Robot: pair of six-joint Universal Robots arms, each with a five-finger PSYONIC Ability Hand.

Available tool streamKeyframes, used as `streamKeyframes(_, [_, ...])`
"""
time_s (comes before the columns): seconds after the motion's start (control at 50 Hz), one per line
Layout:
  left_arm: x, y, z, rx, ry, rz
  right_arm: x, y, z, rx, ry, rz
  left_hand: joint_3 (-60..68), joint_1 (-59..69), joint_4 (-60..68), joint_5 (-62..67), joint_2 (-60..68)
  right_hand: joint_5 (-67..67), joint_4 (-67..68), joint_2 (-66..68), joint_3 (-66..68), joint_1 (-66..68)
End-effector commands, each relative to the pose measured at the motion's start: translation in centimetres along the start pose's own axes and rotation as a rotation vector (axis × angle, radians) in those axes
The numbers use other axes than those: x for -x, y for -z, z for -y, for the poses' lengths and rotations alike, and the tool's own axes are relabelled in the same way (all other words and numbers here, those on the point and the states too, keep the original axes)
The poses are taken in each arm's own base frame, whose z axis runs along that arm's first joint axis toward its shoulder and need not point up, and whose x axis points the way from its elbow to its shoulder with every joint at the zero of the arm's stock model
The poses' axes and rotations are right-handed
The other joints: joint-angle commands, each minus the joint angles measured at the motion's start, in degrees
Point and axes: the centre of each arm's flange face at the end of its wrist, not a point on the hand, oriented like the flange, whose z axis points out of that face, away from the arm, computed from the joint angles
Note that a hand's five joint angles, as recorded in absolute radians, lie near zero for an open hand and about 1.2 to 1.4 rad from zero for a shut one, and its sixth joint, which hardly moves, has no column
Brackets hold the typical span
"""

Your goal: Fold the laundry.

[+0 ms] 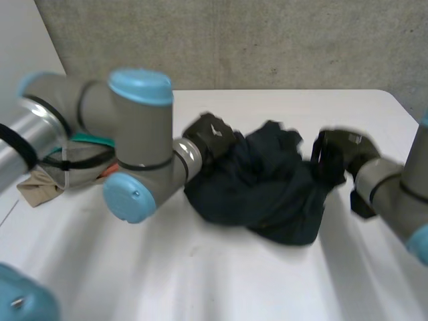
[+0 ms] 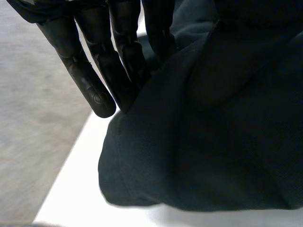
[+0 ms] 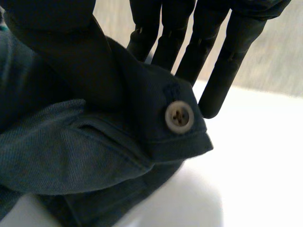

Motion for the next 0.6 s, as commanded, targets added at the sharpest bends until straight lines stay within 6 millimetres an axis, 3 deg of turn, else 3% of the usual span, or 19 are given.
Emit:
streamKeyframes(0.02, [3.8, 6.5, 5.0, -0.071, 0.227, 0.131, 1.2, -1.6, 7.9, -0.275, 0.288, -0.001, 13.37, 15.41, 11.44, 14.36, 11.96, 15.24, 11.71, 12.75, 14.67, 14.79])
streamKeyframes(0.14, [3.4, 10.2, 5.9, -0.096, 0.338, 0.121, 4.6, -2.8, 10.0, -0.387, 0.402, 0.073, 13.37, 15.41, 11.44, 14.36, 11.96, 15.24, 11.71, 12.75, 14.67, 14.79])
streamKeyframes(0.24, [2.3, 9.8, 4.2, -0.066, 0.443, 0.115, 7.6, -4.9, 8.9, -0.414, 0.473, 0.172, 13.37, 15.41, 11.44, 14.36, 11.96, 15.24, 11.71, 12.75, 14.67, 14.79])
streamKeyframes(0.32, [0.9, 7.7, 0.8, 0.034, 0.510, 0.114, 9.0, -7.3, 6.1, -0.387, 0.524, 0.226, 9.04, 11.08, 7.12, 10.03, 7.64, 15.24, 11.71, 12.75, 14.67, 14.79])
streamKeyframes(0.34, [0.4, 6.7, -0.9, 0.091, 0.531, 0.122, 9.4, -8.2, 4.8, -0.369, 0.541, 0.235, 2.35, 4.39, 0.42, 3.34, 0.94, 15.24, 11.71, 12.75, 14.67, 14.79])
streamKeyframes(0.42, [0.0, 4.9, -4.2, 0.199, 0.560, 0.162, 9.9, -10.1, 1.1, -0.317, 0.579, 0.256, -22.18, -20.14, -24.11, -21.19, -23.59, 15.24, 11.71, 12.75, 14.67, 14.79])
streamKeyframes(0.46, [0.4, 4.3, -5.0, 0.220, 0.561, 0.188, 10.0, -10.7, 0.1, -0.309, 0.587, 0.257, -27.47, -25.43, -29.40, -26.48, -28.87, 14.88, 11.36, 12.39, 14.31, 14.44])
streamKeyframes(0.5, [1.5, 4.0, -5.4, 0.226, 0.564, 0.232, 10.0, -11.4, -0.3, -0.331, 0.582, 0.241, -34.84, -32.80, -36.77, -33.85, -36.25, -24.15, -27.68, -26.64, -24.72, -24.59])
streamKeyframes(0.54, [2.2, 3.9, -5.4, 0.222, 0.561, 0.256, 9.9, -11.5, 0.0, -0.355, 0.564, 0.220, -40.08, -38.04, -42.01, -39.09, -41.49, -49.11, -52.63, -51.60, -49.68, -49.55])
streamKeyframes(0.6, [3.9, 4.3, -5.1, 0.200, 0.557, 0.297, 9.5, -11.1, 2.0, -0.401, 0.482, 0.150, -46.32, -44.28, -48.25, -45.33, -47.73, -54.76, -58.29, -57.25, -55.33, -55.21])
